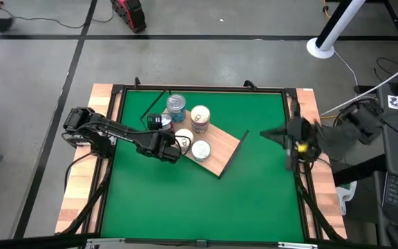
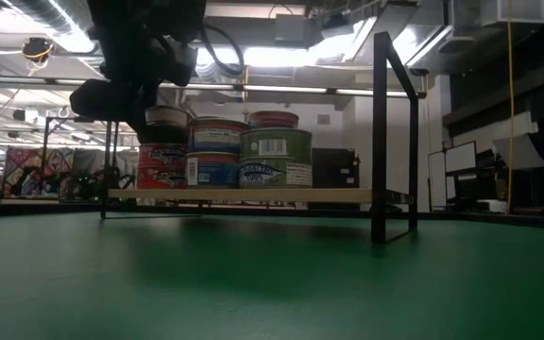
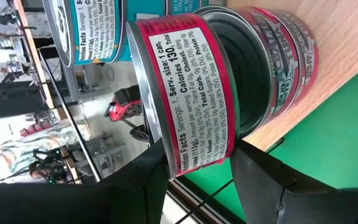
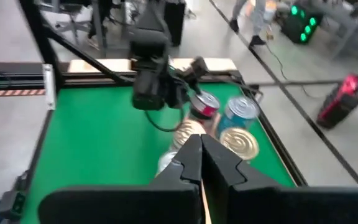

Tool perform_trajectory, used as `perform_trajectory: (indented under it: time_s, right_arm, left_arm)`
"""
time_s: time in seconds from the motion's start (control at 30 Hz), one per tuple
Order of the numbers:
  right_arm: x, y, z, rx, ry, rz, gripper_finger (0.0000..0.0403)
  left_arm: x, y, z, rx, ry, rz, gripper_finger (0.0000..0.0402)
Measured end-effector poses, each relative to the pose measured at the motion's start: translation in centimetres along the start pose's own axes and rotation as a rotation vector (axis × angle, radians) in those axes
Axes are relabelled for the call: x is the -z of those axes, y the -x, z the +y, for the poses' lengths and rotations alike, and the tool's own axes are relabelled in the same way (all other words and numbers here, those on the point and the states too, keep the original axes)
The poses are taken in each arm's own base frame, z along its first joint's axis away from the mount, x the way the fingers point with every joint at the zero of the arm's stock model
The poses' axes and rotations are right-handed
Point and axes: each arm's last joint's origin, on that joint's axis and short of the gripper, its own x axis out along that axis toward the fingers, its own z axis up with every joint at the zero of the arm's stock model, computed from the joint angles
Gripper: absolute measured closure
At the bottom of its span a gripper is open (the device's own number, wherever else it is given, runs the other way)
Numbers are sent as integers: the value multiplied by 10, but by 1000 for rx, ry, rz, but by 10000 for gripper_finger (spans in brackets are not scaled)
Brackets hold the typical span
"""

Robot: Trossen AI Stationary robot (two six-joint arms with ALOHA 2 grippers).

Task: Stack canned seafood by type on shelf
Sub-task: Stack the blue and pink tuna can on top of the blue and pink tuna can on the shelf

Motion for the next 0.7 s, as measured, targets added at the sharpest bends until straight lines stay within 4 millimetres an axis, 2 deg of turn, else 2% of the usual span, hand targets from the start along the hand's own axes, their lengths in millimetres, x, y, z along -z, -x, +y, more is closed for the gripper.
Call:
perform_trajectory:
  time_s: [0.1, 0.3, 0.47, 0.7]
  right_arm:
    - [-2, -15, -17, 20, -28, 45, 395]
    - [13, -51, -38, 0, -86, 123, 395]
    - [44, -81, -45, -134, -105, 73, 395]
    - [101, -97, -68, -275, -200, -77, 395]
  left_arm:
    - [-1, 0, 0, 2, 6, -6, 247]
    - [-6, 0, -2, 15, 36, -43, 247]
    - [-6, 0, -2, 24, 33, -45, 246]
    - [-6, 0, -3, 54, 27, -41, 247]
